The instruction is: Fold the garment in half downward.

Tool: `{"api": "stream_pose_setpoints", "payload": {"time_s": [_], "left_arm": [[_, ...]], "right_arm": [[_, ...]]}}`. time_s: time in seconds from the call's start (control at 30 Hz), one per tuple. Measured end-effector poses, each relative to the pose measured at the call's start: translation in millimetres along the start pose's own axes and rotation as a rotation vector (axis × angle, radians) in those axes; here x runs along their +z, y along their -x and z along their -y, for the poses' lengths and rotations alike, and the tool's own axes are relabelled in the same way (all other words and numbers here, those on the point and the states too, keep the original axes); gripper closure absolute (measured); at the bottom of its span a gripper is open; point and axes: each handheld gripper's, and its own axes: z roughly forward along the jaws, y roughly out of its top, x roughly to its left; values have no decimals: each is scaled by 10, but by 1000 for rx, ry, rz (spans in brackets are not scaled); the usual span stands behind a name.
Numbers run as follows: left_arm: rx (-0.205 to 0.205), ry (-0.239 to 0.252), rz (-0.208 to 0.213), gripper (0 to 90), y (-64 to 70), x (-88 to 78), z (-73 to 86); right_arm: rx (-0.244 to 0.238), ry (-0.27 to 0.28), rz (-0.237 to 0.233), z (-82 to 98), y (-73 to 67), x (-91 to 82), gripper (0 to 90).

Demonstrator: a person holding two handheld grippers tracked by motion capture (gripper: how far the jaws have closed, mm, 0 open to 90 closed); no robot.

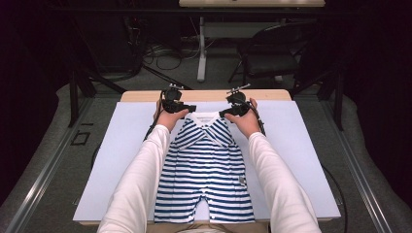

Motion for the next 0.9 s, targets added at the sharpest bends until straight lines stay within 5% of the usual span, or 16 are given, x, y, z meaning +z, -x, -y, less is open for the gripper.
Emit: {"api": "stream_pose_setpoints", "payload": {"time_s": [0.27, 0.5, 0.9], "left_arm": [[-14, -13, -25, 357, -36, 48, 25], [7, -22, -47, 396, -28, 117, 49], [-25, -40, -50, 474, -47, 200, 108]], "right_arm": [[22, 38, 19, 0, 17, 30, 291], [39, 28, 9, 9, -9, 75, 339], [52, -3, -5, 43, -93, 185, 442]]}}
